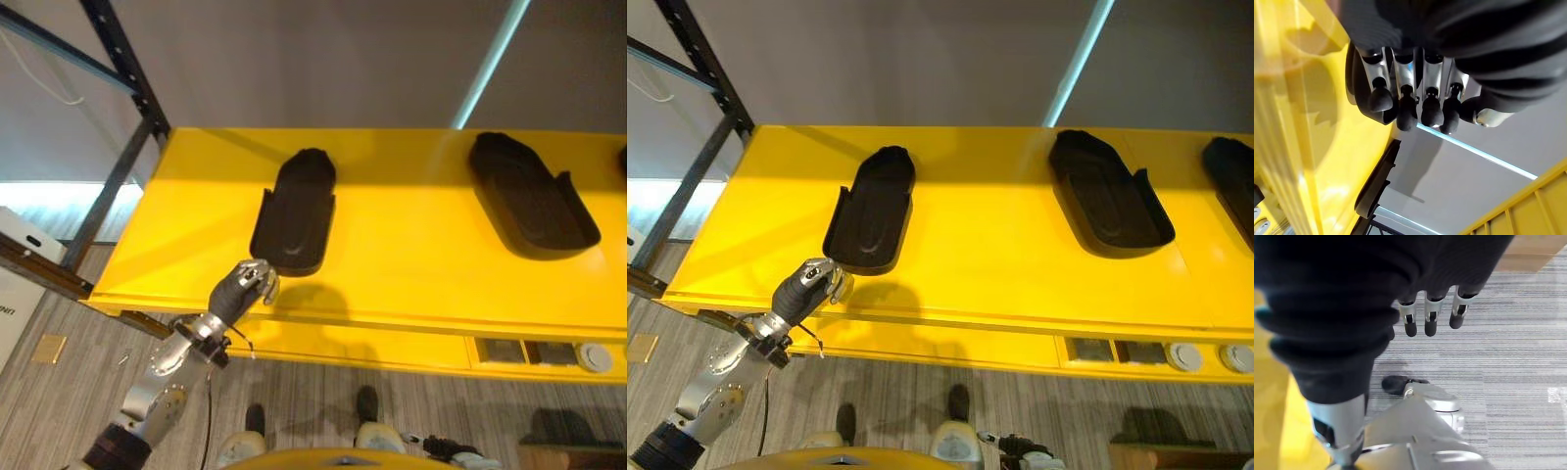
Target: Move parts from the plastic box to the shelf.
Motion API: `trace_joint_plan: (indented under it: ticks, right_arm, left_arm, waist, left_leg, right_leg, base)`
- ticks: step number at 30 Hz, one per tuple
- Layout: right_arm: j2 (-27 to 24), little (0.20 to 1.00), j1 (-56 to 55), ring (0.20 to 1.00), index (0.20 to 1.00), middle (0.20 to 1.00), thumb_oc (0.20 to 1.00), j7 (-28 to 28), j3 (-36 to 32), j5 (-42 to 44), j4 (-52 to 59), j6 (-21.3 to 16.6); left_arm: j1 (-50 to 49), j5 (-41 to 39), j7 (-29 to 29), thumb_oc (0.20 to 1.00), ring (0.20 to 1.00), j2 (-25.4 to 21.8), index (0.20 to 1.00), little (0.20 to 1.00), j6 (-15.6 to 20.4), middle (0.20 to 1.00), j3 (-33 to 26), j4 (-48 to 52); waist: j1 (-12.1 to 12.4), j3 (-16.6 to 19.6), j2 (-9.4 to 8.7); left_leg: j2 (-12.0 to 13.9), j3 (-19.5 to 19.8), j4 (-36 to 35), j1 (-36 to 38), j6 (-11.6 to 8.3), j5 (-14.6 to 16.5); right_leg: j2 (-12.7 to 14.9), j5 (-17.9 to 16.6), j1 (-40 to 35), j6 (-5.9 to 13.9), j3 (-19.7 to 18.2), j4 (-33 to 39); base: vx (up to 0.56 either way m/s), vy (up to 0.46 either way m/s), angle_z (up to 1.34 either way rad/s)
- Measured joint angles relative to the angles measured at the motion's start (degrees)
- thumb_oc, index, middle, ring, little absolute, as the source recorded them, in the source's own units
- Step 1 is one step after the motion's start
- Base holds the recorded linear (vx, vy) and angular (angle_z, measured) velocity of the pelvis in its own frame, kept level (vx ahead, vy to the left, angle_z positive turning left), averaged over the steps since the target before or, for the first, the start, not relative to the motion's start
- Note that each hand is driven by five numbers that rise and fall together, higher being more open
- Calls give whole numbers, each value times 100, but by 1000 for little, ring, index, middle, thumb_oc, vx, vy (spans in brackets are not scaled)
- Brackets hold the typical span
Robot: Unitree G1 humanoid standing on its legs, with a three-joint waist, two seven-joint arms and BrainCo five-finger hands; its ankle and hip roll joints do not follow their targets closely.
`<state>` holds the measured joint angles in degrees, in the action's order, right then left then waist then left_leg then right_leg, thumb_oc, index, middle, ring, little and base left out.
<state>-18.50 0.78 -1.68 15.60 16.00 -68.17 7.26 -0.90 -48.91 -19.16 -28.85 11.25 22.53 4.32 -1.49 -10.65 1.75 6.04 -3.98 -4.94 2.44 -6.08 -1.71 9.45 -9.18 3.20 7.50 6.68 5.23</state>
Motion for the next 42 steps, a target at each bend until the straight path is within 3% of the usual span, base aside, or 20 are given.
trace_joint_plan:
  ticks: [5,16,26,29,31,35,36,37,38,39,42]
  right_arm:
    - [-10,1000,27,1000,1000,1000,1000,24,0,-3,95,-60]
    - [-29,1000,40,1000,1000,1000,1000,46,8,-100,264,-86]
    - [-31,1000,-85,1000,1000,1000,1000,39,-9,-414,405,-60]
    - [-30,1000,-96,1000,1000,1000,1000,38,-6,-535,398,51]
    - [-23,1000,-163,1000,1000,1000,1000,38,0,-629,354,166]
    - [25,1000,-163,1000,1000,1000,1000,44,169,-623,84,292]
    - [80,1000,-85,1000,1000,1000,1000,47,235,-610,-82,327]
    - [106,1000,-60,1000,1000,1000,1000,49,235,-557,-105,345]
    - [128,1000,-38,1000,1000,1000,1000,86,231,-440,-104,346]
    - [153,1000,67,1000,1000,1000,1000,153,226,-355,-104,330]
    - [416,1000,406,1000,1000,1000,1000,270,229,-32,-252,316]
  left_arm:
    - [291,22,178,200,200,108,200,200,26,200,-5,-229]
    - [701,81,782,200,200,437,200,200,268,200,-236,-565]
    - [586,550,1147,200,200,437,200,200,363,200,-738,-474]
    - [139,873,2001,200,200,468,200,200,596,200,-904,-367]
    - [-226,1540,3158,200,200,507,200,200,936,200,-1145,-371]
    - [-512,2645,5150,203,203,505,203,203,1209,203,-1701,-716]
    - [-537,2928,5747,526,526,533,526,526,1323,526,-1935,-1286]
    - [-570,3046,5980,567,567,541,567,567,1404,567,-2019,-1651]
    - [-612,3100,6187,815,815,541,815,815,1424,815,-2030,-1987]
    - [-690,3105,6320,1000,1000,545,1000,1000,1467,1000,-2032,-2255]
    - [-893,3235,6355,1000,1000,753,1000,1000,1759,1000,-1891,-3573]
  waist:
    - [-132,-264,13]
    - [-354,-373,48]
    - [-253,-301,55]
    - [-152,-131,57]
    - [75,-6,42]
    - [471,301,-66]
    - [604,440,-136]
    - [644,508,-181]
    - [710,565,-242]
    - [808,568,-281]
    - [943,561,-422]
  left_leg:
    - [12,-100,1,-37,-9,7]
    - [88,-261,0,85,-57,72]
    - [114,-255,-1,471,-69,126]
    - [127,-186,-1,480,-79,119]
    - [135,-35,0,523,-82,108]
    - [143,306,-1,553,-80,95]
    - [142,472,-1,557,-78,76]
    - [142,558,1,554,-81,63]
    - [142,592,1,550,-83,53]
    - [141,616,0,544,-87,48]
    - [109,759,1,458,-87,-6]
  right_leg:
    - [-33,-61,127,-18,-139,0]
    - [-143,-112,121,2,-300,-1]
    - [-151,6,-301,-53,-266,0]
    - [-138,17,-368,-64,-116,1]
    - [-131,21,-524,-49,39,2]
    - [-113,170,-787,-64,356,2]
    - [-109,211,-902,-58,508,2]
    - [-106,232,-942,-60,560,3]
    - [-99,249,-960,-59,598,3]
    - [-96,268,-984,-37,628,3]
    - [-76,277,-990,-27,692,3]
  base:
    - [7,-10,-14]
    - [46,4,-9]
    - [-9,8,2]
    - [-88,-22,15]
    - [-77,-73,36]
    - [-44,-81,47]
    - [-40,-77,61]
    - [-32,-67,51]
    - [-16,-45,28]
    - [-18,-46,17]
    - [-29,-20,25]
